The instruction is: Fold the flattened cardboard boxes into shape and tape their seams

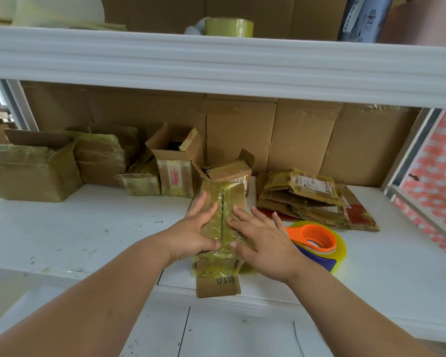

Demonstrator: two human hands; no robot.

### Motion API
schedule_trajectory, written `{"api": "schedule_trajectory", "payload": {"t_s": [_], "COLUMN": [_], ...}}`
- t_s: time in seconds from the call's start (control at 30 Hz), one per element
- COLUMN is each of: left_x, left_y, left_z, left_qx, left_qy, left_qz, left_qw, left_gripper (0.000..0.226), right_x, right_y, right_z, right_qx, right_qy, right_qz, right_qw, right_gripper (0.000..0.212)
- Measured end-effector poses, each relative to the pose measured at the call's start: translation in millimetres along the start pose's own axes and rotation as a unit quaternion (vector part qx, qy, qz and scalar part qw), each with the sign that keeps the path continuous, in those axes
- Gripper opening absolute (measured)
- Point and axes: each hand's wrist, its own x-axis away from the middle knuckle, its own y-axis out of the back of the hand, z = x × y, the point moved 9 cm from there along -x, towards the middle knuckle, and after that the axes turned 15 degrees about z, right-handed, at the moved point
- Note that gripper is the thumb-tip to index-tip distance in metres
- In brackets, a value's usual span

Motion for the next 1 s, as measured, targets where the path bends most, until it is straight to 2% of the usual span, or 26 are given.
{"api": "schedule_trajectory", "payload": {"t_s": [0.1, 0.17, 0.23, 0.3, 0.43, 0.53, 0.67, 0.77, 0.87, 1.0], "left_x": [6, 15, 24, 28, 31, 32, 33, 36, 38, 44], "left_y": [4, 11, 16, 16, 18, 18, 16, 19, 26, 34], "left_z": [-2, -5, -8, -11, -12, -14, -17, -18, -24, -50], "left_qx": [-0.022, -0.044, -0.054, -0.040, 0.006, 0.008, -0.012, -0.023, -0.040, -0.066], "left_qy": [-0.003, -0.007, -0.012, -0.020, -0.028, -0.032, -0.031, -0.030, -0.031, -0.060], "left_qz": [-0.041, -0.107, -0.162, -0.178, -0.195, -0.206, -0.205, -0.216, -0.243, -0.285], "left_qw": [0.999, 0.993, 0.985, 0.983, 0.980, 0.978, 0.978, 0.976, 0.969, 0.954], "left_gripper": [0.083, 0.075, 0.068, 0.063, 0.047, 0.045, 0.046, 0.046, 0.043, 0.032], "right_x": [6, 16, 28, 34, 42, 45, 46, 50, 58, 75], "right_y": [1, 11, 23, 26, 1, -20, -21, -14, 0, 23], "right_z": [-2, -8, -28, -55, -115, -140, -144, -144, -140, -116], "right_qx": [-0.023, -0.075, -0.115, -0.082, -0.015, 0.000, 0.057, 0.047, -0.038, -0.216], "right_qy": [0.018, 0.029, -0.005, -0.084, -0.283, -0.338, -0.329, -0.309, -0.273, -0.164], "right_qz": [-0.032, -0.104, -0.190, -0.213, -0.062, 0.023, 0.022, -0.009, -0.074, -0.174], "right_qw": [0.999, 0.991, 0.975, 0.970, 0.957, 0.941, 0.942, 0.950, 0.958, 0.947], "right_gripper": [0.056, 0.062, 0.064, 0.052, 0.059, 0.049, 0.033, 0.024, 0.018, 0.029]}}
